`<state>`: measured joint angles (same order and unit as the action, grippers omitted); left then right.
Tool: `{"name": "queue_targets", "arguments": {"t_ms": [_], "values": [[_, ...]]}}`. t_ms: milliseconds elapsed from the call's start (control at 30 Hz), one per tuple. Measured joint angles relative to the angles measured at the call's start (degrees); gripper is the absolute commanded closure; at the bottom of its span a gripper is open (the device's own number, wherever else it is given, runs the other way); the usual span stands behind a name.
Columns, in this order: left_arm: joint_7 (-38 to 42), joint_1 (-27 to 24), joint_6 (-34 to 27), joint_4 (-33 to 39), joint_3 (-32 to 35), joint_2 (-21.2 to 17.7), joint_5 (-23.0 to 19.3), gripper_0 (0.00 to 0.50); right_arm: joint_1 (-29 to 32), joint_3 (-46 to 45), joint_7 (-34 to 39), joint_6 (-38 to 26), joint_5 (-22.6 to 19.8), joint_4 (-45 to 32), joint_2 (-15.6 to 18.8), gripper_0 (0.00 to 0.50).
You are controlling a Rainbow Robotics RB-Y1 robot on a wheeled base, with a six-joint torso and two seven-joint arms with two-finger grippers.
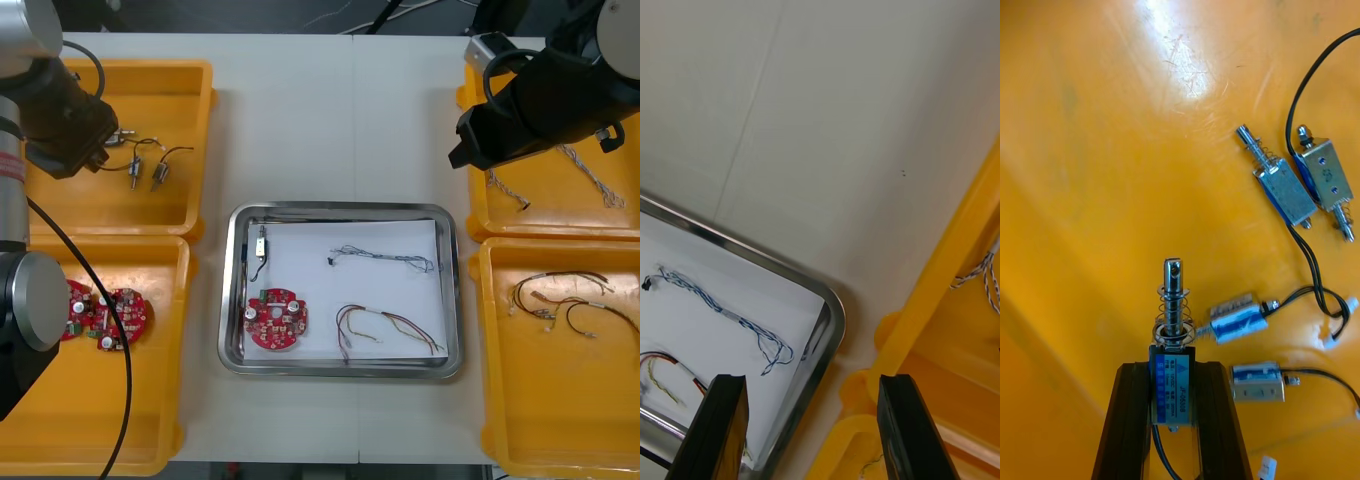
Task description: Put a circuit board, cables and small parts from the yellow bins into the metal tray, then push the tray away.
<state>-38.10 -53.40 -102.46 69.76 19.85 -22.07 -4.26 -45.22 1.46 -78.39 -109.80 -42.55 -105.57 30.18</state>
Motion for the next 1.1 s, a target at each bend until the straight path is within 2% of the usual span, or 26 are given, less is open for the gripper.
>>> {"name": "queue_targets", "arguments": {"t_ms": [67,200,500,700,833,1100], "values": [[-0.2,0.0,-2.8,2.5,-0.3,-0.6,-1.1,0.5,0.0,-0.5,3.7,0.0,0.4,0.0,0.7,0.0],[-1.9,0.1,-6.7,7.6,-1.6,-1.7,-4.2,0.5,0.5,-2.1,4.6,0.0,0.6,0.0,2.4,0.0],[-12.8,1.9,-7.0,19.7,-6.9,-2.2,-11.4,0.5,4.5,-8.8,7.0,0.0,0.6,-0.2,6.1,0.0],[-12.9,6.3,-7.1,29.5,-13.1,-2.2,-16.6,0.5,7.7,-11.9,7.2,0.0,0.6,-0.3,9.0,0.0],[-12.9,8.8,-7.1,34.3,-17.5,-2.2,-19.3,0.5,9.7,-14.8,7.7,0.0,0.6,-0.7,9.3,0.0],[-12.9,12.9,-7.1,41.2,-27.1,-1.6,-20.5,0.5,14.8,-18.2,7.7,0.0,3.2,-3.7,9.9,0.0]]}}
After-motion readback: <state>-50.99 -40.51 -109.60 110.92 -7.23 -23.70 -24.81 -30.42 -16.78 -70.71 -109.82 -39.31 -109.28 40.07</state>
